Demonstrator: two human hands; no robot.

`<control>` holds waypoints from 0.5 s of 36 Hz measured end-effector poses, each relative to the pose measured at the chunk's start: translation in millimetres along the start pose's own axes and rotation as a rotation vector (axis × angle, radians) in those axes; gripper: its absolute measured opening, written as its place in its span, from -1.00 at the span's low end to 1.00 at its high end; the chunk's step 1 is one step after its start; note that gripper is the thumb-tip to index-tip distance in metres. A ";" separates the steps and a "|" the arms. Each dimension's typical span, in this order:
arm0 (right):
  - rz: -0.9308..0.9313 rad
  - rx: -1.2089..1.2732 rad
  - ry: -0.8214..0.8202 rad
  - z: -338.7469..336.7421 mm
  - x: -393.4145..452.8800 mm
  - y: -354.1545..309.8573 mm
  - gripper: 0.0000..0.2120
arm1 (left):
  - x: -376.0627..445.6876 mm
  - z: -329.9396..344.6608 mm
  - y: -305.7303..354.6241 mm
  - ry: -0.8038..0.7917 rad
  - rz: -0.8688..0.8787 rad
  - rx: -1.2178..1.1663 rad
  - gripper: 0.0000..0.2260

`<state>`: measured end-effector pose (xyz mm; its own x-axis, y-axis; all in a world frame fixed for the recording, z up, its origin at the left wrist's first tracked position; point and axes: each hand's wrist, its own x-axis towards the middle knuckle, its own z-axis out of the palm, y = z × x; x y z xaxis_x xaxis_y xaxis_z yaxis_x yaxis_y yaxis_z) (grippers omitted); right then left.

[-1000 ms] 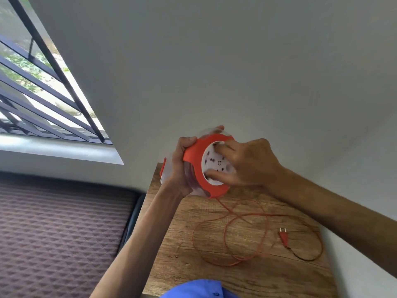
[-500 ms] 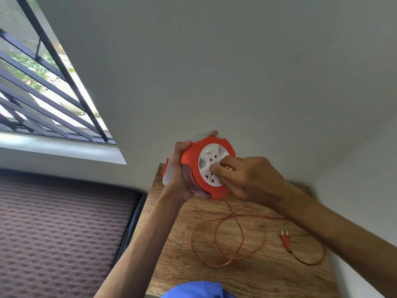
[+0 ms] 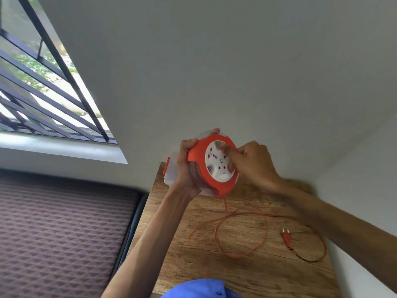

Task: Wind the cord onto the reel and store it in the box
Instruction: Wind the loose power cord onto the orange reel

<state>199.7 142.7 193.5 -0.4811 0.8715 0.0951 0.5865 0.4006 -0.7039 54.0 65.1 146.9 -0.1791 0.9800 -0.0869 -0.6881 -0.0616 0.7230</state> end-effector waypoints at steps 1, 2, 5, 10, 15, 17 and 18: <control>0.075 0.074 -0.034 -0.3 1.4 1.8 -0.33 | 0.1 0.3 0.7 0.006 0.001 -0.011 -0.22; 0.071 0.077 -0.041 -0.2 1.2 2.8 -0.36 | -0.4 -0.3 1.2 0.005 0.001 -0.023 -0.22; -0.284 -0.203 0.113 0.9 -1.7 6.9 -0.54 | -3.5 -3.8 2.4 -0.046 0.003 -0.026 -0.25; -0.960 -0.505 0.013 -15.2 -2.8 14.3 -0.67 | -4.2 -7.2 6.1 -0.077 -0.002 -0.034 -0.34; -1.119 -0.665 -0.155 -23.7 -6.4 9.3 -0.65 | -5.8 -10.1 2.0 -0.079 -0.035 -0.042 -0.30; -1.222 -0.738 -0.188 -24.1 -6.3 8.9 -0.65 | -6.8 -11.5 0.3 -0.099 -0.052 -0.048 -0.25; -1.252 -0.757 -0.192 -25.7 -5.0 8.8 -0.64 | -7.3 -11.7 -0.1 -0.110 -0.057 -0.054 -0.23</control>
<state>224.0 149.2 205.0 -0.9614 -0.1719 0.2148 -0.1032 0.9491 0.2976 47.1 55.7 139.4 -0.0627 0.9968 -0.0489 -0.7324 -0.0127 0.6808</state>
